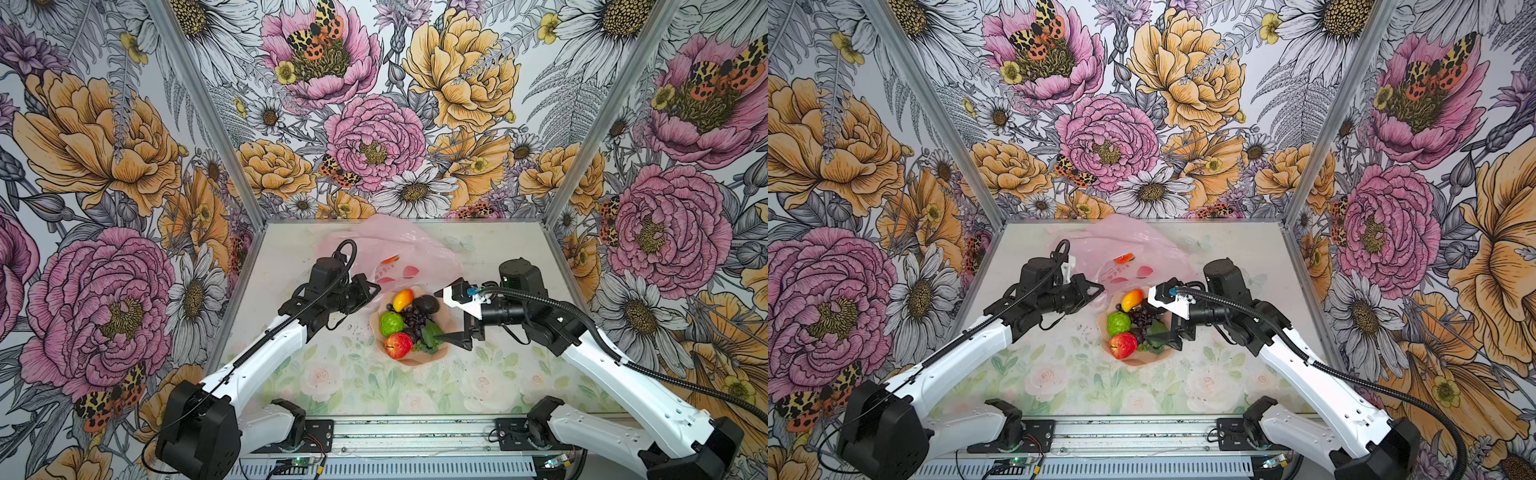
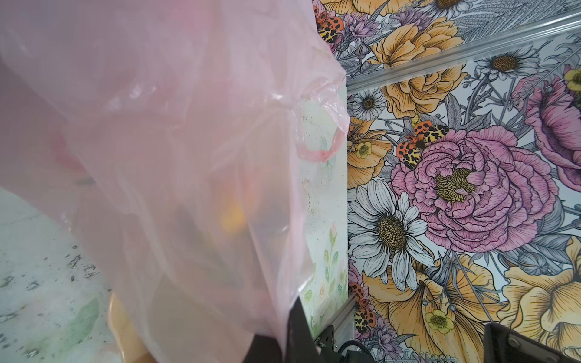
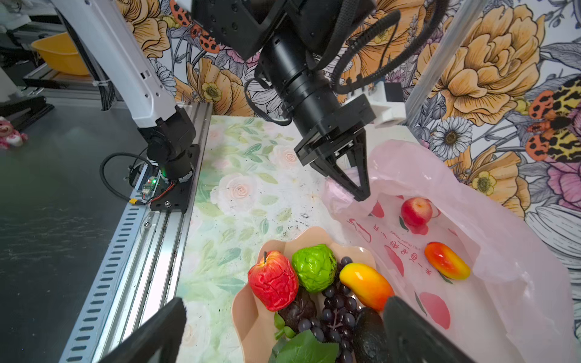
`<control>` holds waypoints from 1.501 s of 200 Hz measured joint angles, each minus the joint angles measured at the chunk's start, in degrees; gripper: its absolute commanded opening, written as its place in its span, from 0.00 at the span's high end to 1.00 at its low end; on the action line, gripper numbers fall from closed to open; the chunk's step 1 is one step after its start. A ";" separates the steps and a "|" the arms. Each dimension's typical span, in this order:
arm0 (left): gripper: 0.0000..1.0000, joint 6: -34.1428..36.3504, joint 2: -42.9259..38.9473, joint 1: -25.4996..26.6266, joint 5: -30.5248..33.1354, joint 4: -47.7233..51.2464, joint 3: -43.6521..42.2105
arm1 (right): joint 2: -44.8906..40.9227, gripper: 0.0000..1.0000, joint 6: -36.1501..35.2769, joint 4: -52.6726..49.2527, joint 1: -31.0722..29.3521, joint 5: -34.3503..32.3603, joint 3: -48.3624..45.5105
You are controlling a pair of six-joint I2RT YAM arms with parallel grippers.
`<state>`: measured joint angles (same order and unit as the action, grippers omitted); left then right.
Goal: Place the fruits into the plastic bag
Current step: 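Swing the open right gripper over the plate toward the second red apple, then lower the right gripper around the red apple nearest the robot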
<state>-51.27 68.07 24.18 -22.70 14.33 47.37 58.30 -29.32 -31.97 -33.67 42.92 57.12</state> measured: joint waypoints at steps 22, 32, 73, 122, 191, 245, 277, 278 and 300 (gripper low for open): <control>1.00 0.00 -0.15 -0.09 -0.02 0.44 -0.13 | 1.46 0.00 -3.13 -0.37 -1.97 -1.38 0.00; 1.00 0.02 -0.15 -0.20 -0.02 0.48 -0.13 | 2.54 0.01 -4.44 -0.59 -2.95 -2.23 0.00; 1.00 0.13 -0.37 -0.87 -0.02 0.83 -0.17 | 8.74 0.05 -8.15 -1.79 -6.95 -5.70 0.04; 1.00 0.20 -1.25 -2.03 -0.09 0.85 -0.59 | 14.93 0.08 -9.84 -2.54 -10.16 -9.60 0.24; 1.00 0.17 -2.21 -2.95 -0.26 0.87 -1.38 | 22.27 0.11 -10.88 -2.62 -13.44 -13.92 2.64; 1.00 0.17 -2.84 -3.65 -0.57 0.87 -2.12 | 26.32 0.11 -11.17 -2.58 -15.19 -15.39 4.57; 1.00 0.17 -2.84 -3.96 -0.85 0.87 -2.12 | 28.68 0.11 -11.52 -2.56 -15.45 -16.94 4.96; 1.00 0.17 -2.84 -3.96 -0.85 0.87 -2.12 | 28.70 0.11 -11.54 -2.58 -15.47 -16.98 4.96; 1.00 0.17 -2.86 -3.98 -0.90 0.85 -2.12 | 29.59 0.11 -11.93 -2.62 -15.56 -17.84 5.27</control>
<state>-51.09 65.21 20.21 -23.59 15.18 45.25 87.90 -41.25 -34.59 -49.23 25.08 62.39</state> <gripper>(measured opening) 0.046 0.891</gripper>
